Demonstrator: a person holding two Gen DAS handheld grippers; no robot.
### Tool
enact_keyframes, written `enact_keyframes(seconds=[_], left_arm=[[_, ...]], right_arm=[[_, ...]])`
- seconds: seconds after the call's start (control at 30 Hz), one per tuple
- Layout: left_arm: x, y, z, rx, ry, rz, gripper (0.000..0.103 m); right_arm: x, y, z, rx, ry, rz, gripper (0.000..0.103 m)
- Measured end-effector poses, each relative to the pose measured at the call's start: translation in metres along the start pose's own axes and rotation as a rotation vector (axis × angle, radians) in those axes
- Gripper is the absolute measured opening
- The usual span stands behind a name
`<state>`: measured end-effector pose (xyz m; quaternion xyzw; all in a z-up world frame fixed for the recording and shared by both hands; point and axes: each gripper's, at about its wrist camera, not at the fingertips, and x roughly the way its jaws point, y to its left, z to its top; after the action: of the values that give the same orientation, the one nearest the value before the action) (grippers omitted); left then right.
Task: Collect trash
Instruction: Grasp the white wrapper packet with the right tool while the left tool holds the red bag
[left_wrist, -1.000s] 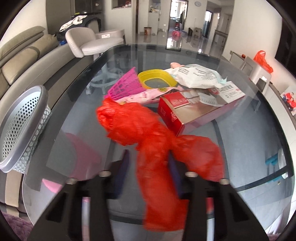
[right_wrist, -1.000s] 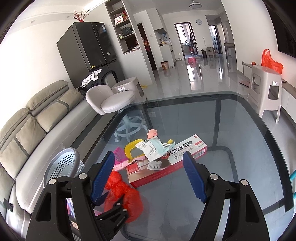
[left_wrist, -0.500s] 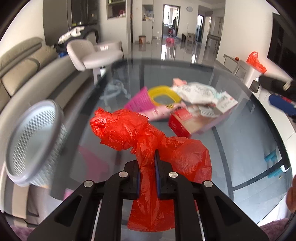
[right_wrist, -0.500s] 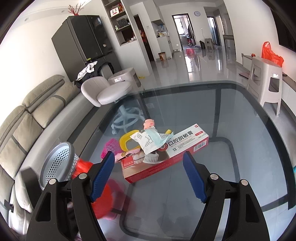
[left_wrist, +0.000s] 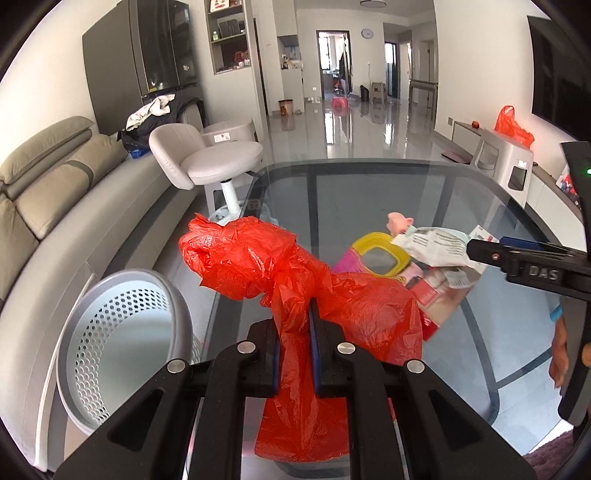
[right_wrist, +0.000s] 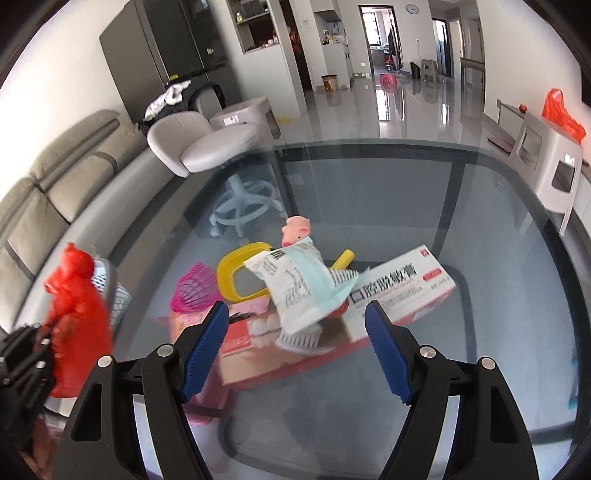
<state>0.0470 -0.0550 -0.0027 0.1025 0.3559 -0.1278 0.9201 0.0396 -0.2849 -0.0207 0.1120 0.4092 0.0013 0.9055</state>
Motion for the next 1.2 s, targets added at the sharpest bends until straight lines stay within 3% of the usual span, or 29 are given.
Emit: enact_keyframes(seconds=[0.17, 0.47, 0.73, 0.77, 0.83, 0.87, 0.93, 1.07, 1.13, 1.2], left_arm=[[0.006, 0.004, -0.007, -0.001, 0.000, -0.006, 0.012], [0.003, 0.013, -0.008, -0.013, -0.005, -0.044, 0.012], [0.008, 0.016, -0.009, -0.016, 0.010, -0.056, 0.012], [0.008, 0.015, -0.010, -0.016, 0.012, -0.056, 0.012], [0.009, 0.016, -0.009, -0.015, 0.017, -0.055, 0.012], [0.009, 0.016, -0.008, -0.016, 0.019, -0.055, 0.012], [0.009, 0.017, -0.007, -0.018, 0.019, -0.054, 0.012], [0.009, 0.018, -0.007, -0.023, 0.018, -0.053, 0.012], [0.009, 0.019, -0.007, -0.022, 0.014, -0.053, 0.012], [0.007, 0.019, -0.009, -0.023, 0.011, -0.051, 0.012]], right_arm=[[0.026, 0.010, 0.011, -0.091, 0.032, -0.075, 0.073], [0.063, 0.021, 0.016, -0.197, 0.113, -0.133, 0.075], [0.079, 0.023, 0.018, -0.202, 0.135, -0.116, 0.074], [0.080, 0.023, 0.019, -0.198, 0.136, -0.113, 0.072], [0.081, 0.021, 0.021, -0.180, 0.142, -0.096, 0.051], [0.082, 0.019, 0.022, -0.164, 0.153, -0.084, 0.048], [0.082, 0.017, 0.022, -0.155, 0.161, -0.082, 0.031], [0.078, 0.016, 0.020, -0.151, 0.147, -0.083, 0.025], [0.074, 0.015, 0.021, -0.149, 0.131, -0.076, 0.009], [0.071, 0.015, 0.021, -0.137, 0.126, -0.066, 0.004]])
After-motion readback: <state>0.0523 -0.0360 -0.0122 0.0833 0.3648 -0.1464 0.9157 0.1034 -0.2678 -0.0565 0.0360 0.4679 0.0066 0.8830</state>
